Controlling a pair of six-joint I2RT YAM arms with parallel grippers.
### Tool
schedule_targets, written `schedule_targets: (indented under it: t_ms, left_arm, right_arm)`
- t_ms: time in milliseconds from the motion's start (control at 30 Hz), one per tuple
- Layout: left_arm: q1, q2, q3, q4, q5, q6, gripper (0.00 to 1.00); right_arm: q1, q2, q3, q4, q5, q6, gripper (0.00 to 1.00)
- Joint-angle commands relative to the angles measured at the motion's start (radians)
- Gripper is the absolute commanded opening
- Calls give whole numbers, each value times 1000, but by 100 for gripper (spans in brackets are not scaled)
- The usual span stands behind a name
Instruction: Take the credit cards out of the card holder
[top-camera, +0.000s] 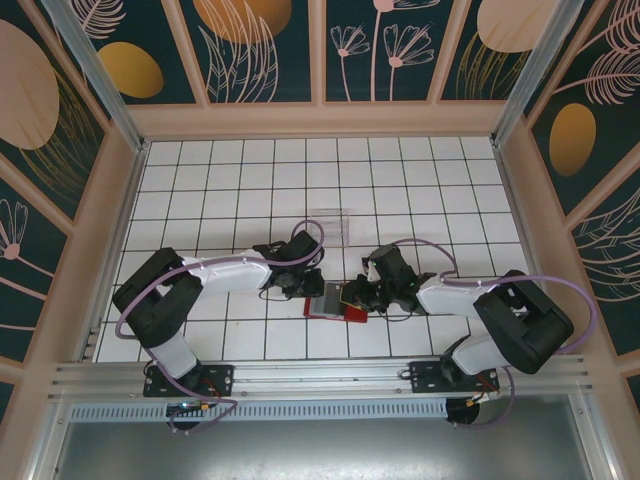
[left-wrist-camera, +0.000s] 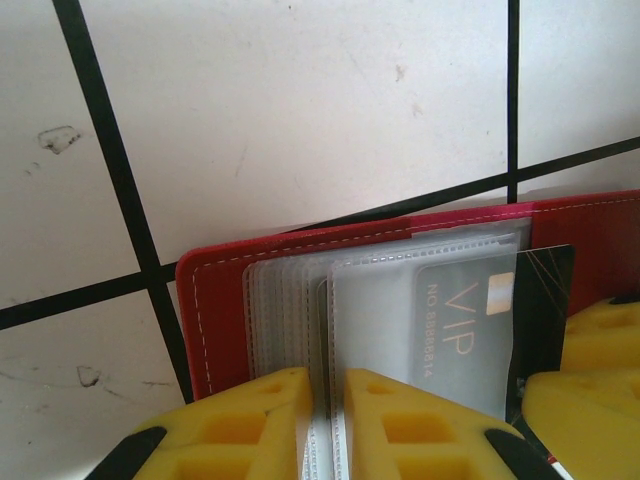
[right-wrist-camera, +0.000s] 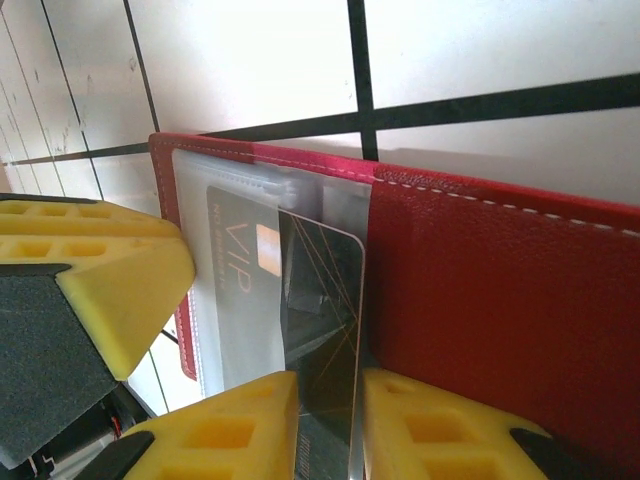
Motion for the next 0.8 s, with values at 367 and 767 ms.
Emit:
schedule_targets:
  t_ms: [367, 767]
  left_arm:
    - [-3, 31, -28, -86, -33, -14, 20]
    - [-4, 20, -29, -83, -57, -31, 20]
  right_arm:
    - [-15, -22, -35, -15, 4, -8, 16]
    - [-47, -113, -65, -83, 19, -31, 12]
